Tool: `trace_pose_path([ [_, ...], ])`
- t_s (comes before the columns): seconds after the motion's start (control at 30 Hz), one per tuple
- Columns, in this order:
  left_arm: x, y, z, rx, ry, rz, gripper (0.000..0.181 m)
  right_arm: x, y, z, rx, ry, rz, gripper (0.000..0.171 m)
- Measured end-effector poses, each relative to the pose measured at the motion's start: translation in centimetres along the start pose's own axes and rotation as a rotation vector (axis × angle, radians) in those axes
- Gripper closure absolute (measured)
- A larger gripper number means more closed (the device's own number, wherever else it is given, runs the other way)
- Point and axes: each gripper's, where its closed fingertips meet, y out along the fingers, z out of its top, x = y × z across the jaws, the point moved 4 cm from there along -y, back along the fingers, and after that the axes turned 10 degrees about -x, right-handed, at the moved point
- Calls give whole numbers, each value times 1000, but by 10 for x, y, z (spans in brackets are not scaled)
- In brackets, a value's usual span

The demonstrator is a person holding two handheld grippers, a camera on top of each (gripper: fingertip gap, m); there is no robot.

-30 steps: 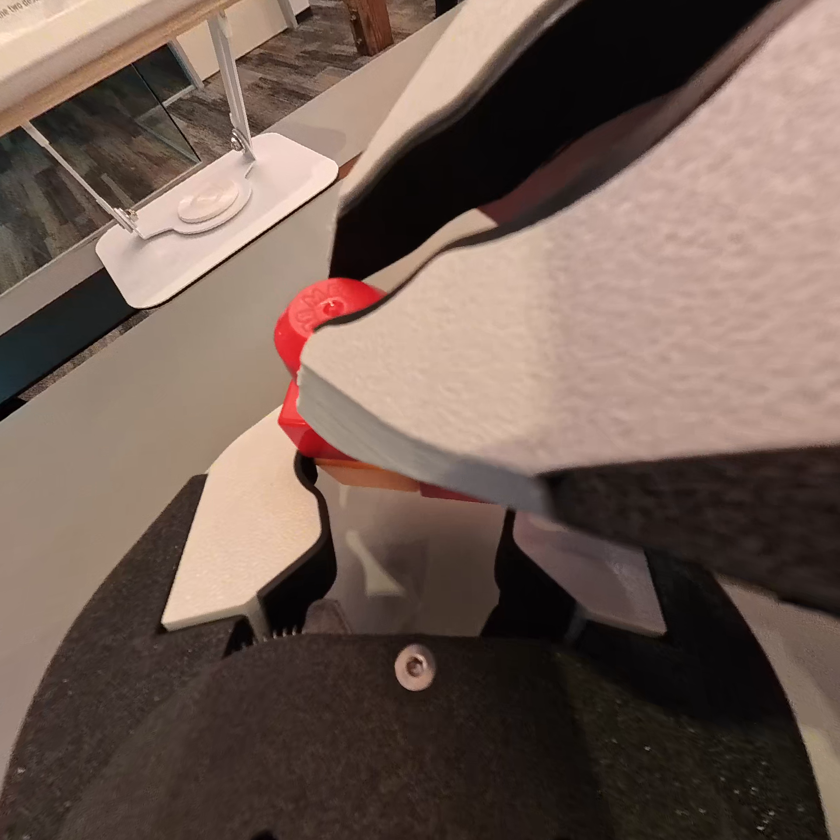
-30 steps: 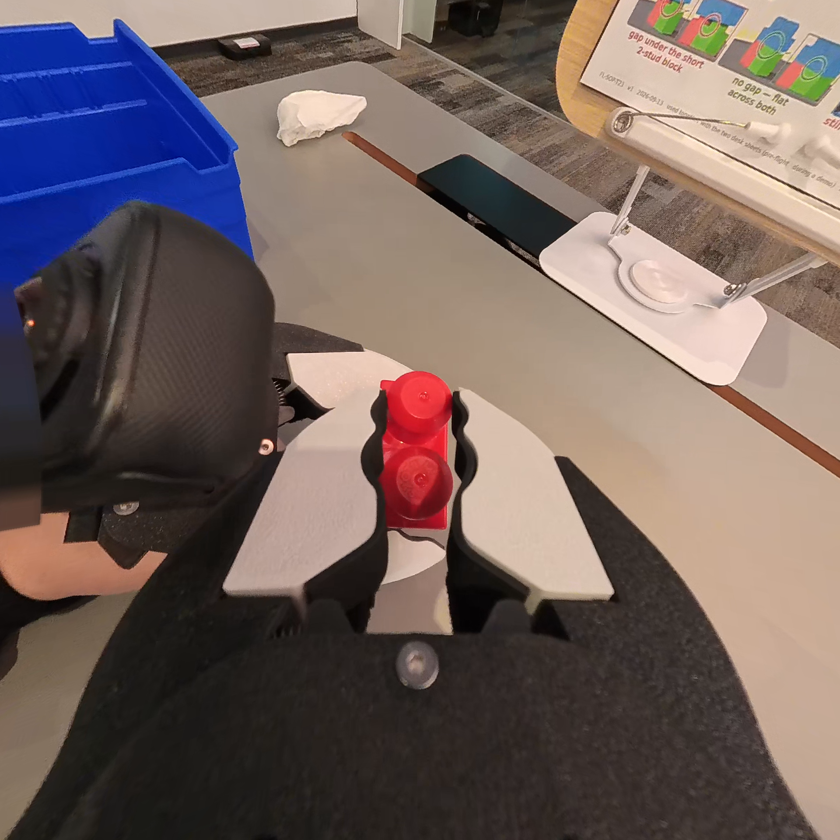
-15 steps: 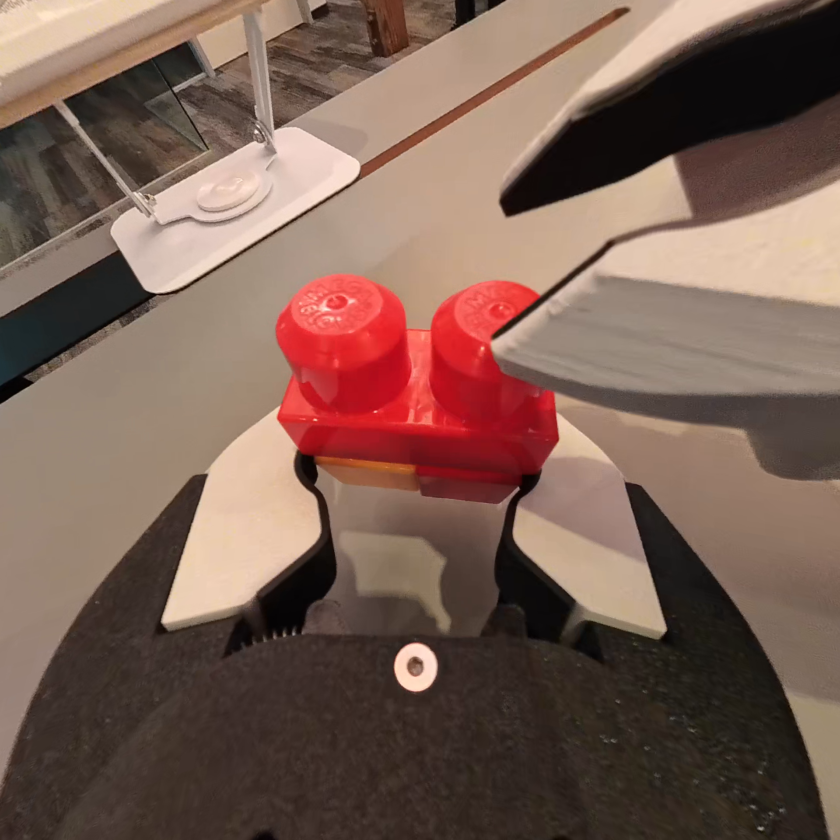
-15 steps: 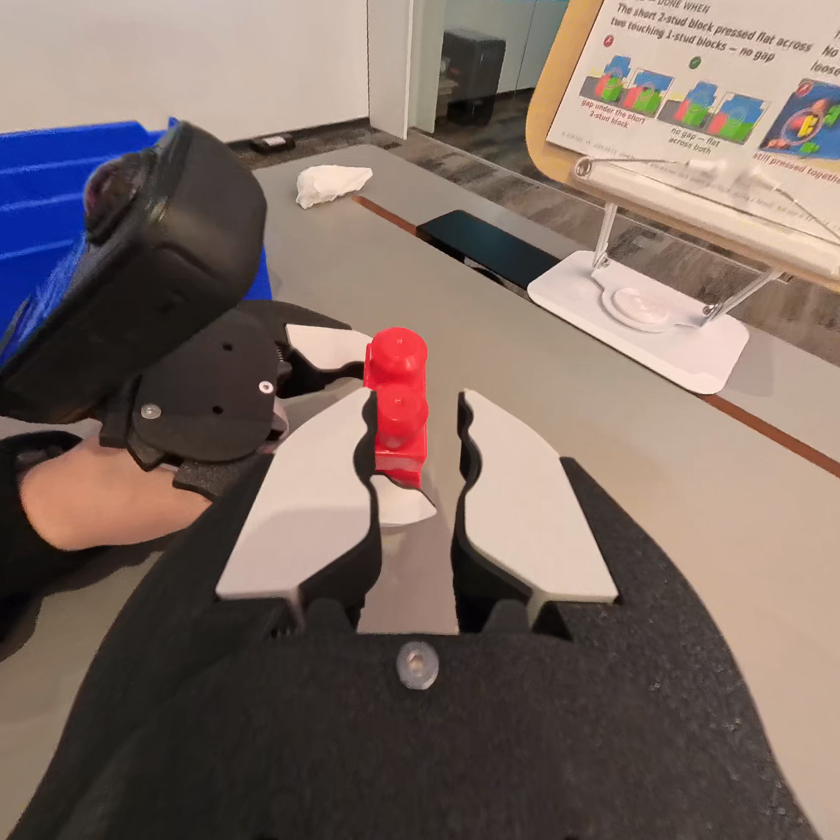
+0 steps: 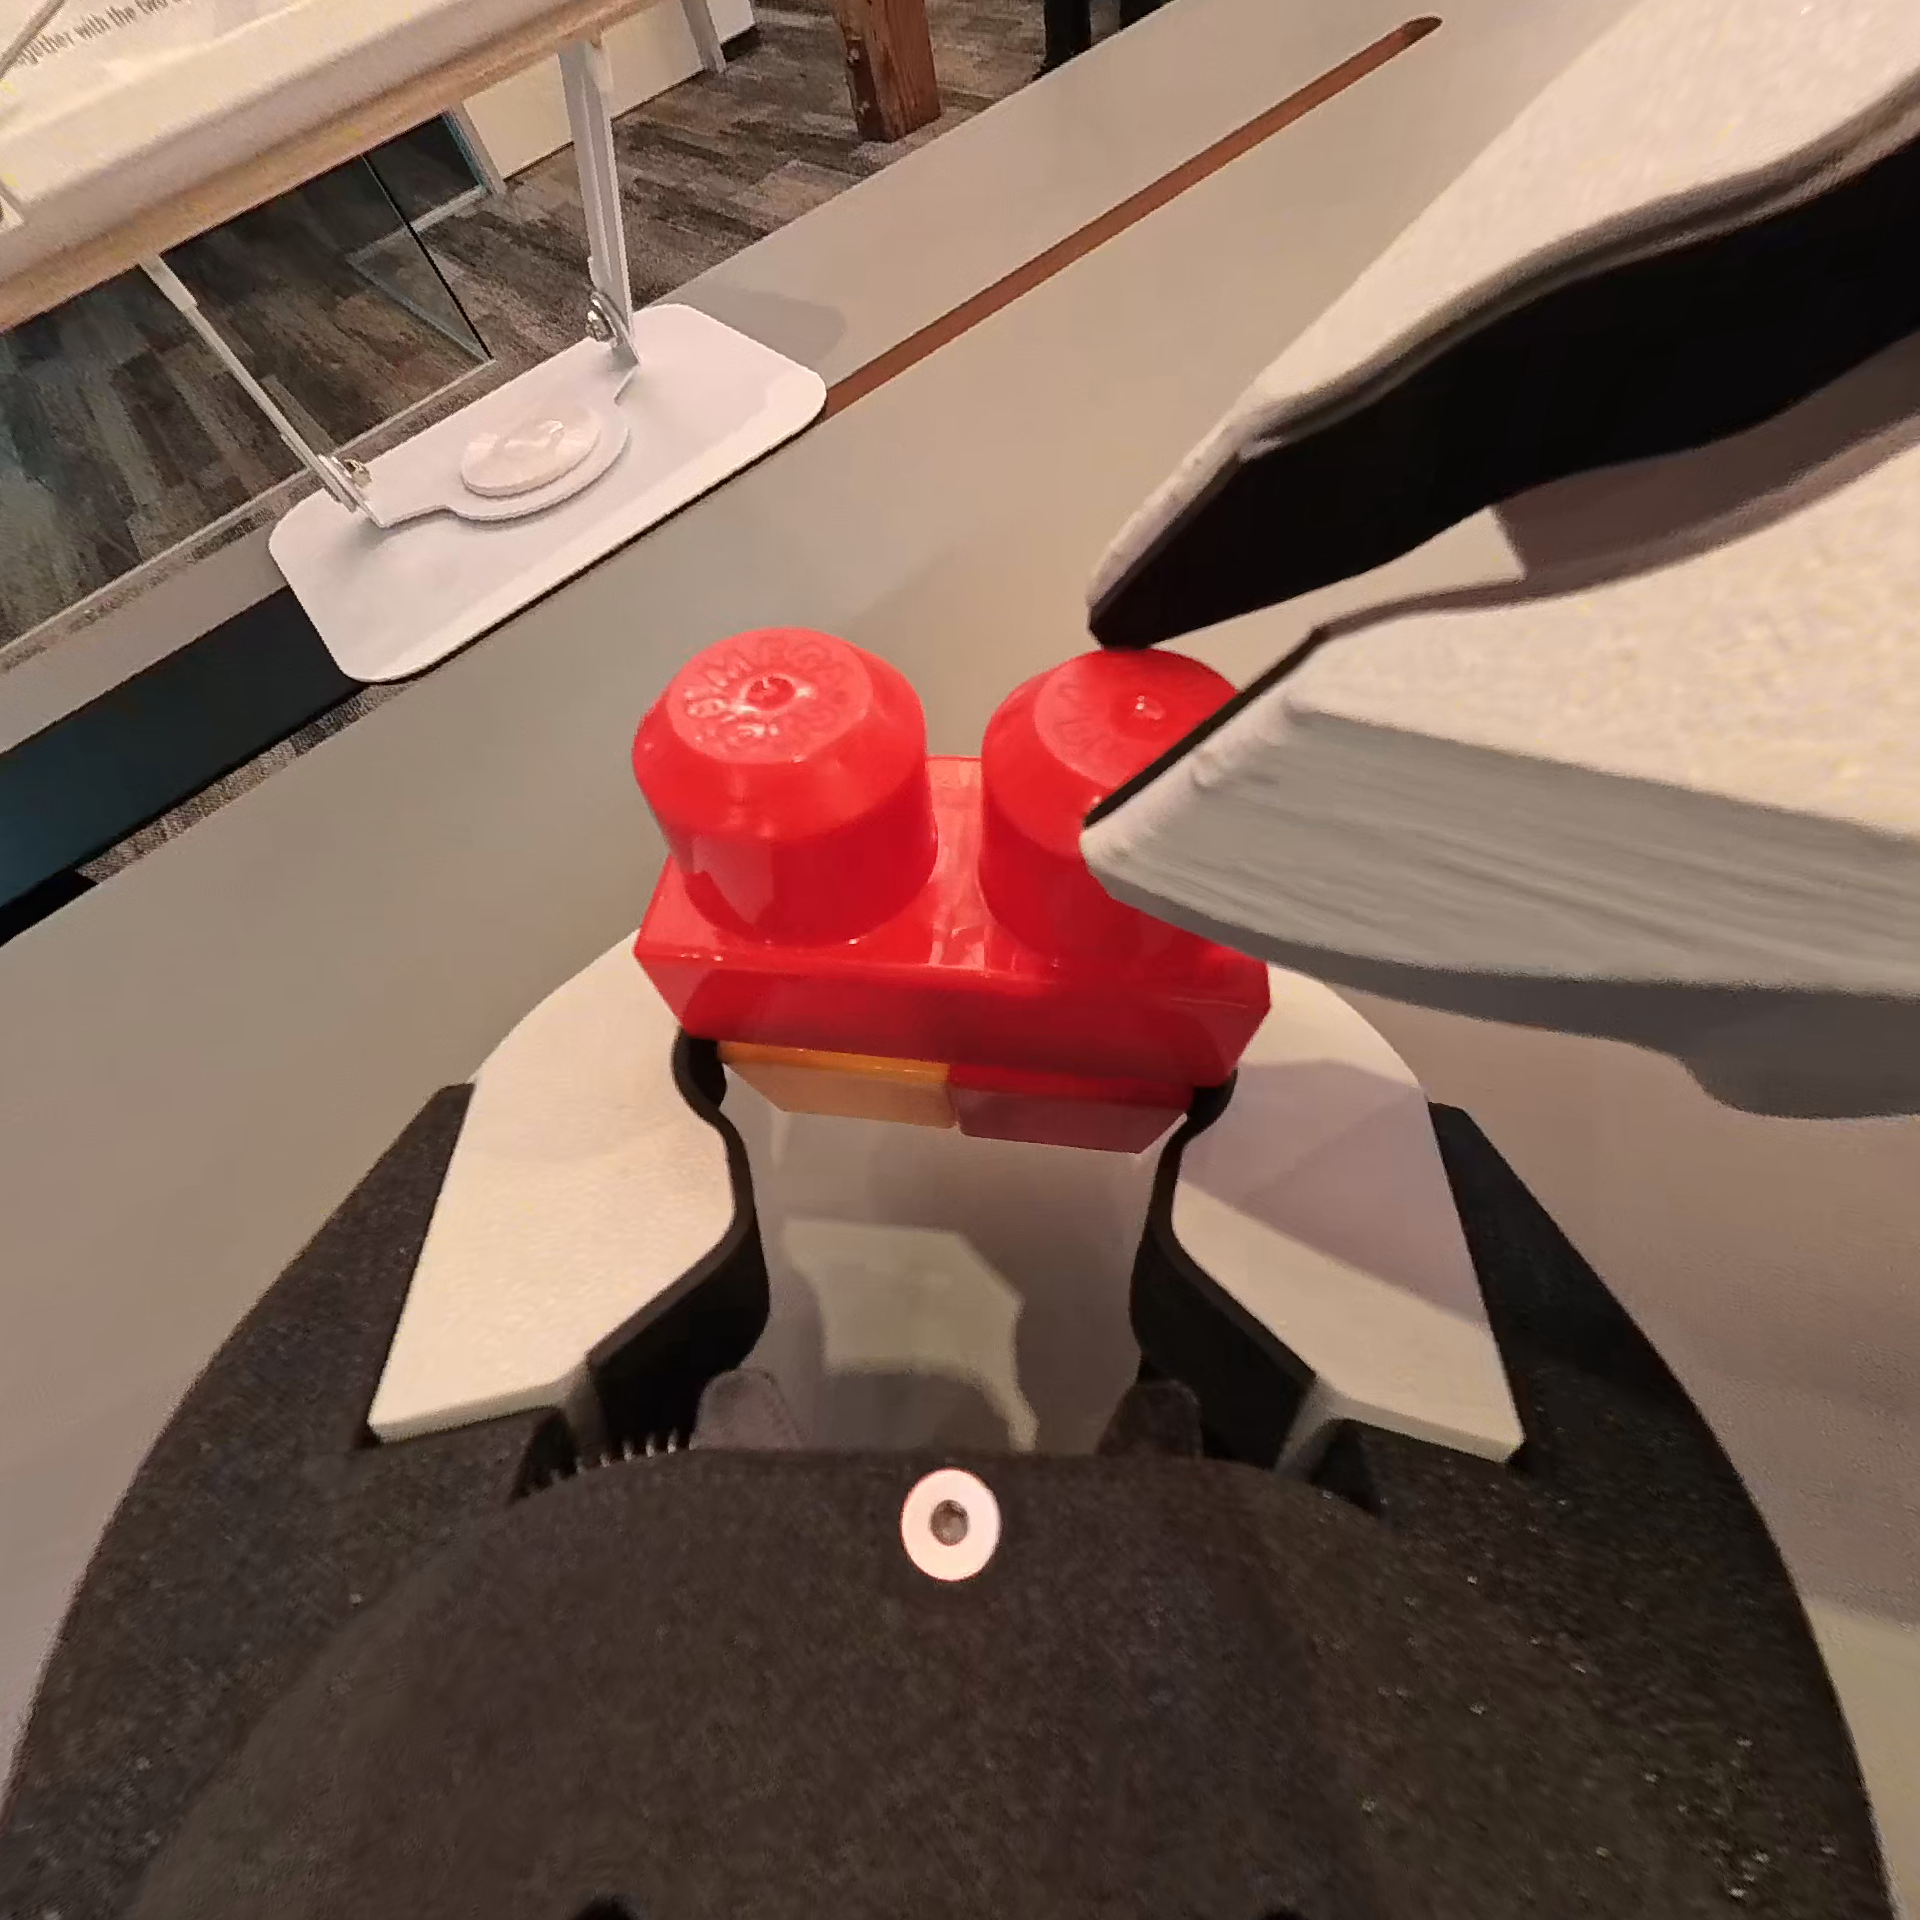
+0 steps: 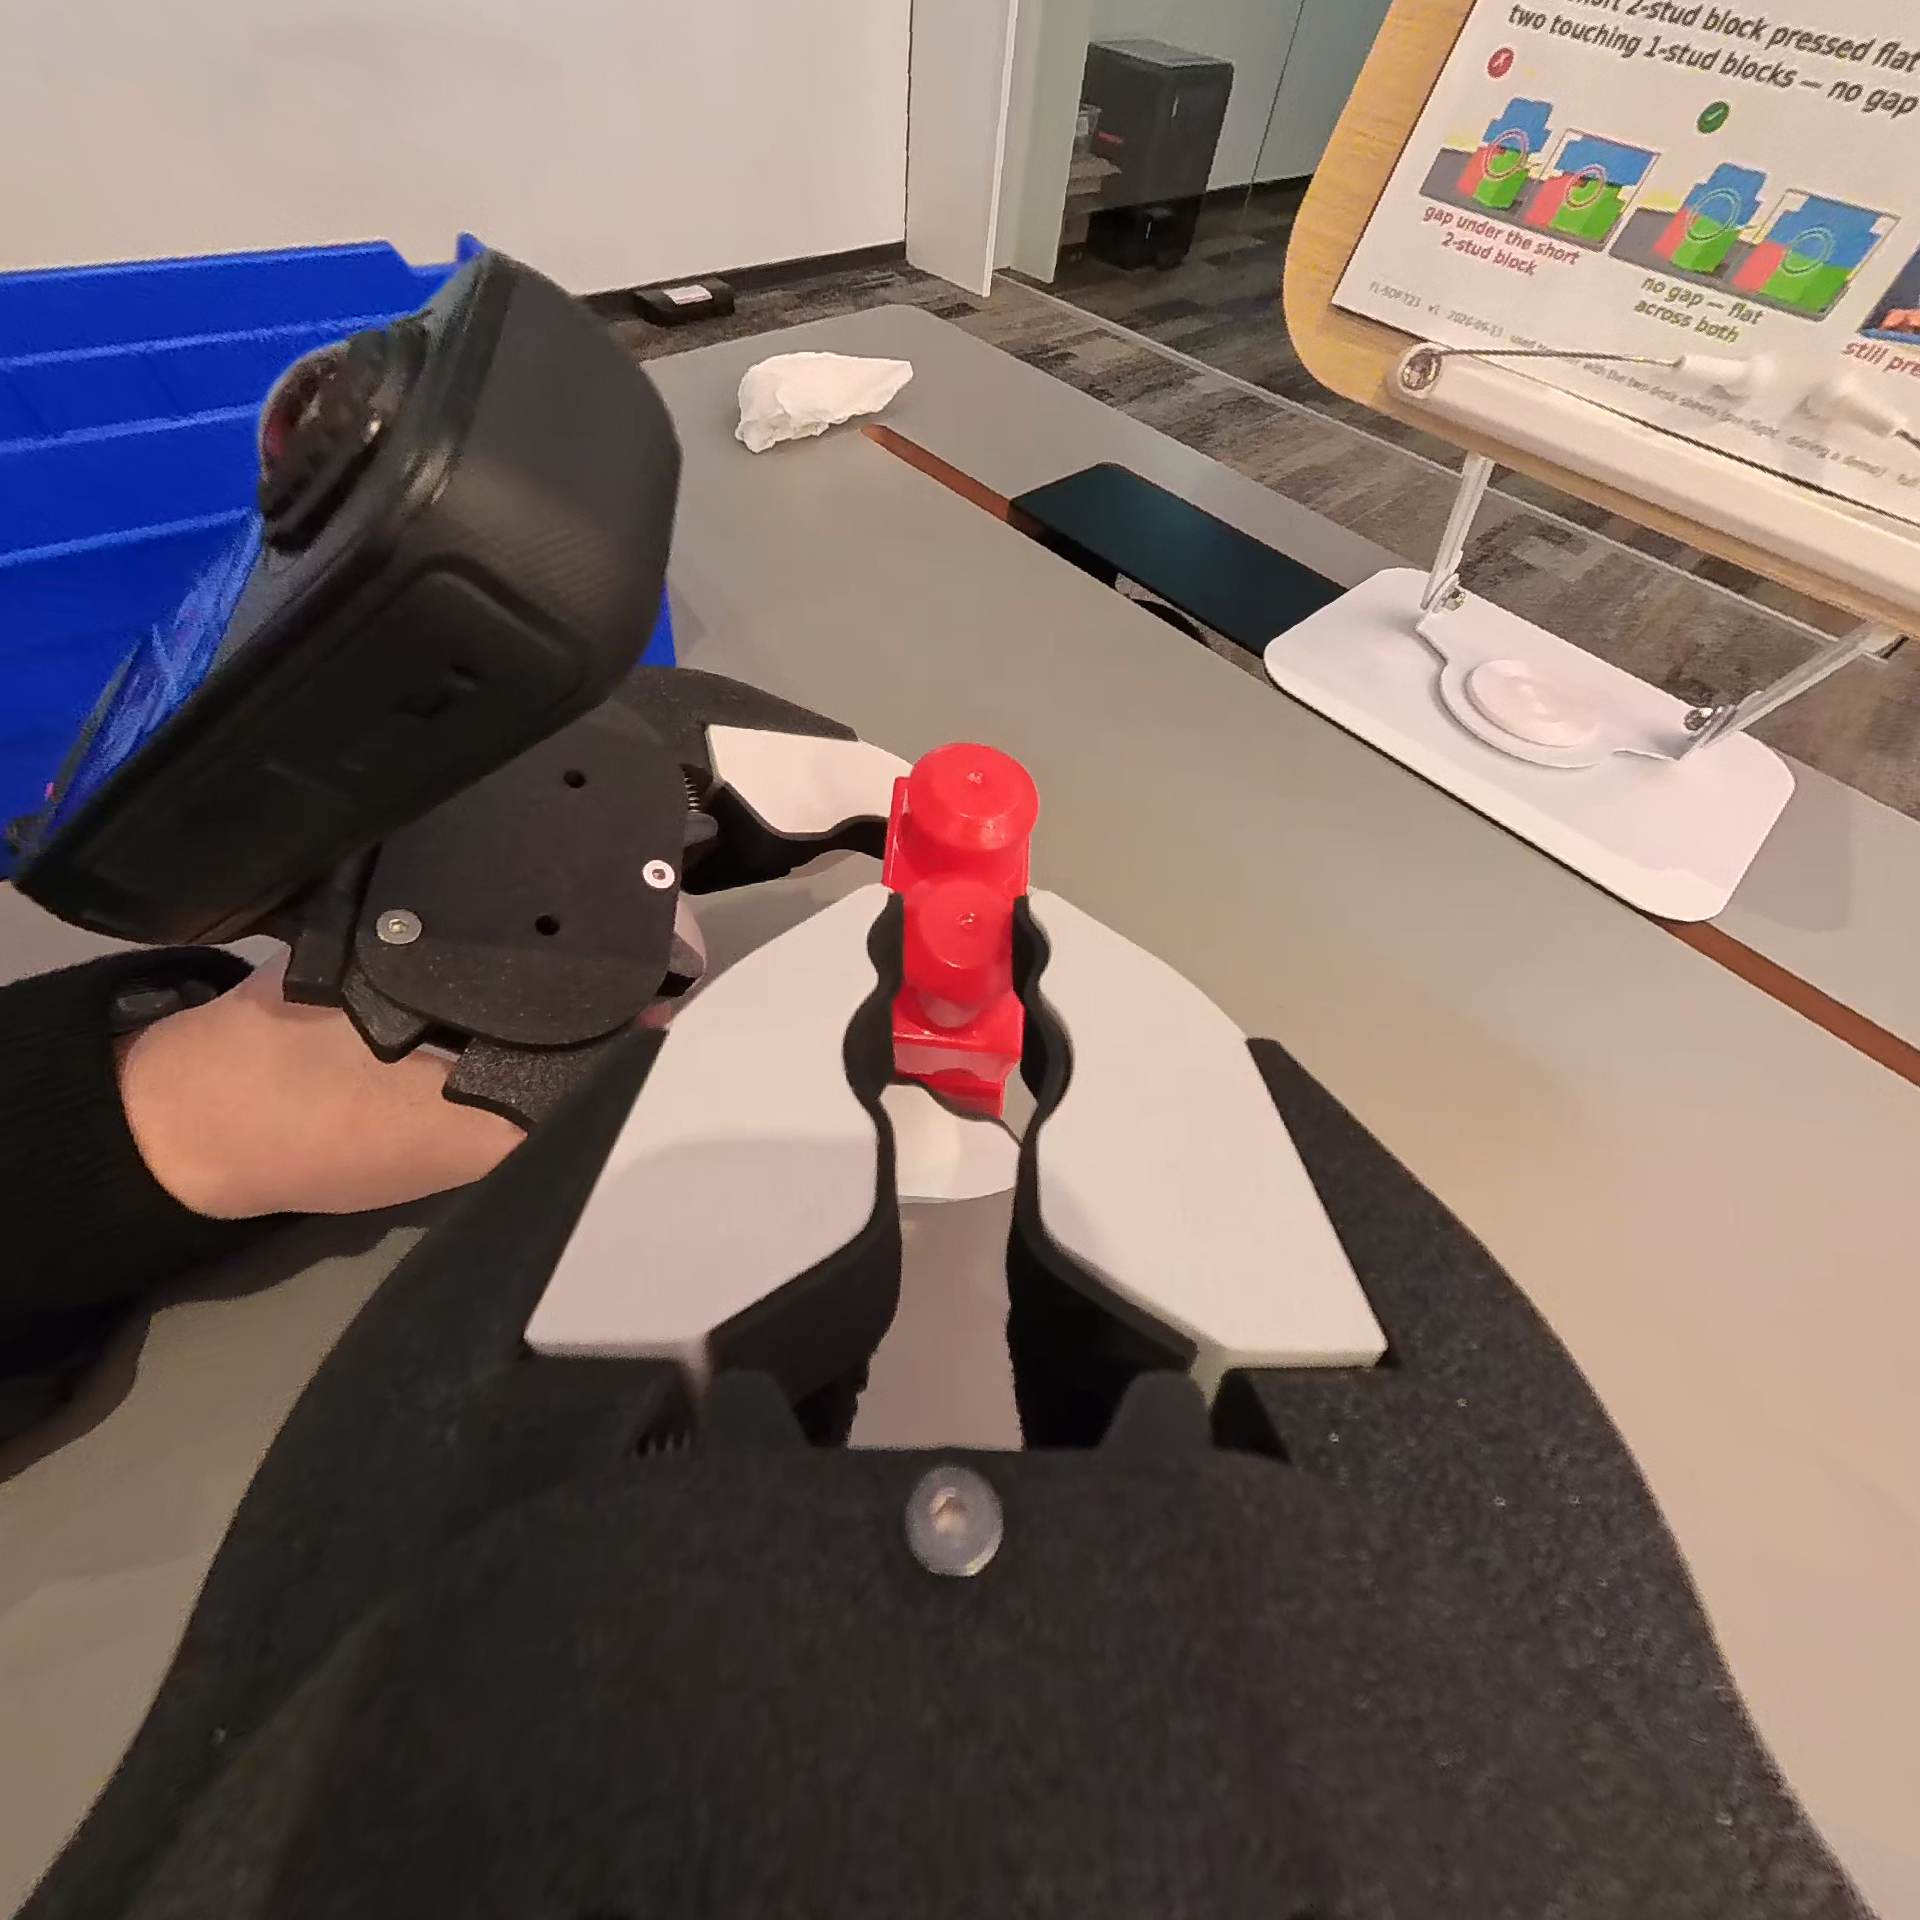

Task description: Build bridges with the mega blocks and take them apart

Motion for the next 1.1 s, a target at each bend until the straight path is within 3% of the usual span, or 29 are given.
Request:
trace_pose_path([
  [0.17, 2, -1, 2, 19, 0, -30, 93, 1, -1, 1, 24, -5, 11, 151],
  [0.23, 6, -5, 6, 54, 11, -59, 93, 8, -11, 5, 81, 51, 51, 129],
  [0.53, 40, -31, 27, 259, 189, -200, 93, 47, -38, -26, 75, 745, 775, 88],
  [0.7, 53, -35, 27, 268, 254, -212, 93, 24, -35, -39, -100, 798, 919, 49],
  [1.1, 78, -38, 26, 257, 323, -297, 93, -5, -23, -34, -247, 802, 1076, 48],
])
